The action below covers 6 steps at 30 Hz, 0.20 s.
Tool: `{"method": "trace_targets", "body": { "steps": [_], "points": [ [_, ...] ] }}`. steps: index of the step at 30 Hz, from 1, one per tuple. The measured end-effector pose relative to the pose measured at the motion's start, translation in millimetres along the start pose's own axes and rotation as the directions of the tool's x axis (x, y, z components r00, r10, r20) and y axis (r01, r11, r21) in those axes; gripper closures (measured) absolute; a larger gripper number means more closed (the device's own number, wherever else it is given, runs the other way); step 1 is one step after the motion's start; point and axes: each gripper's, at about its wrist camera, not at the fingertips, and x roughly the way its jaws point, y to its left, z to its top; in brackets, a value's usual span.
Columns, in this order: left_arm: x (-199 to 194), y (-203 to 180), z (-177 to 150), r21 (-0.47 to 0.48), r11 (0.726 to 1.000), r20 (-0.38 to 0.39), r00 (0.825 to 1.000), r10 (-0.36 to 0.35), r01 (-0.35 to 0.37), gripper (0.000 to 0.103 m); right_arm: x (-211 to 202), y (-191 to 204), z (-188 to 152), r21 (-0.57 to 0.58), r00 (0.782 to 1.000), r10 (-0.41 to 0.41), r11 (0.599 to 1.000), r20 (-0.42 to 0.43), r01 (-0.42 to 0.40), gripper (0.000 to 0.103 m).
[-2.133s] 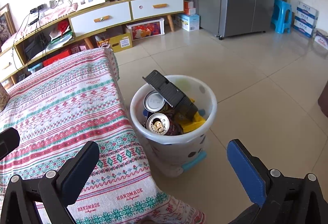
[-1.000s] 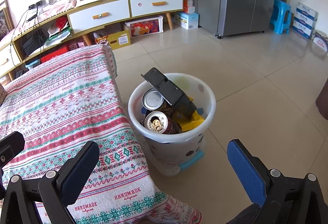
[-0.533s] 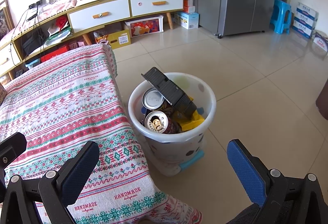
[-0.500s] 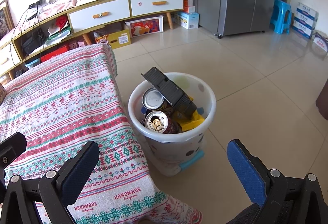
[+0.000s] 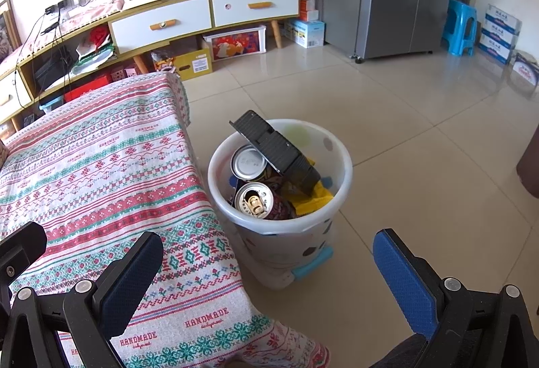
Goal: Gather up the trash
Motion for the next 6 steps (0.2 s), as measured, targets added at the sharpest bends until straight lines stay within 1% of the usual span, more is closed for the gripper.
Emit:
{"method": "trace_targets", "body": {
  "steps": [2, 6],
  "points": [
    [0.4, -1.4, -0.1, 0.005, 1.000, -0.003, 1.000, -0.013, 0.013, 0.003, 0.1, -0.9, 0.0, 0.001, 1.000, -0.003, 1.000, 0.000, 0.003, 0.001],
    [0.9, -1.6, -0.2, 0.006, 1.000, -0.003, 1.000, -0.013, 0.013, 0.003, -0.2, -1.1, 0.1, 0.002, 1.000, -0.003, 1.000, 0.001, 0.003, 0.001]
  ]
}}
